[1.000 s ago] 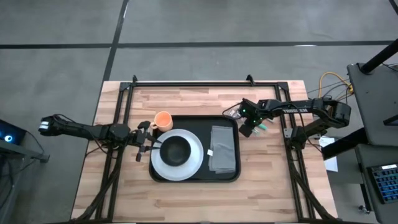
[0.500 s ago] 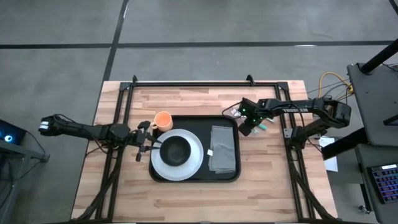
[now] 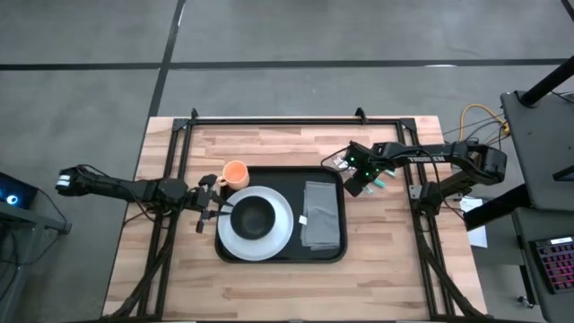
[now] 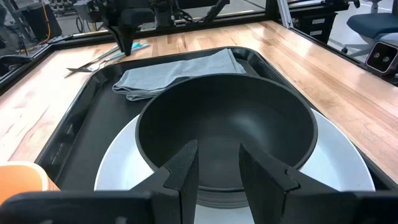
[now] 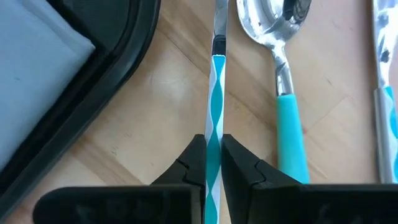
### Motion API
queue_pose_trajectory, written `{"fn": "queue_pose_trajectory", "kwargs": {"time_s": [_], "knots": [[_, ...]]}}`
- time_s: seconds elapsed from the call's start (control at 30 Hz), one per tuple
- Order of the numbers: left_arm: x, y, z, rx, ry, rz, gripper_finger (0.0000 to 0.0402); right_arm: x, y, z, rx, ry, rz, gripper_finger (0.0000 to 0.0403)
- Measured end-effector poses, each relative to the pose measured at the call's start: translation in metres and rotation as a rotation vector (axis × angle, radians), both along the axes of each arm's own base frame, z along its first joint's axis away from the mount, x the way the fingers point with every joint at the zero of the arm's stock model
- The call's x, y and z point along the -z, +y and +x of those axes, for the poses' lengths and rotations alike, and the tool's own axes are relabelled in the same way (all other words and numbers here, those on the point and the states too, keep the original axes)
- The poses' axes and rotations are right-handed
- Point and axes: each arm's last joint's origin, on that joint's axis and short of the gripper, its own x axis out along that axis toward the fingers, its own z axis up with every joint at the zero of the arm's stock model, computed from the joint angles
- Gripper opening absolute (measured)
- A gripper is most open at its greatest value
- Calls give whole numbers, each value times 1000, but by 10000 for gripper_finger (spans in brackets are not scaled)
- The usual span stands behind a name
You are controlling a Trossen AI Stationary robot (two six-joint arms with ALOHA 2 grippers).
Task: Set up tray
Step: Put the blue fork on top of the gray napkin
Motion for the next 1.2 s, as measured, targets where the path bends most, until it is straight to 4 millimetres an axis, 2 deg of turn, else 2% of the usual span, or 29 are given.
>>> {"fn": "queue_pose_trajectory", "kwargs": {"time_s": [0.4,0.63,0.9,0.93,1.03,1.1,1.2], "knots": [[0,0,0,0,0,0,96,-15,4,-8,165,-50,23,18],[0,0,0,0,0,0,96,-19,13,-7,284,-102,164,18],[0,0,0,0,0,0,96,-19,38,2,314,-97,268,18],[0,0,0,0,0,0,96,-19,42,3,365,-89,274,18],[0,0,0,0,0,0,96,-28,54,-1,549,-16,202,18],[0,0,0,0,0,0,96,-37,66,2,578,-41,144,18],[0,0,0,0,0,0,96,-45,85,8,587,-73,170,18]]}}
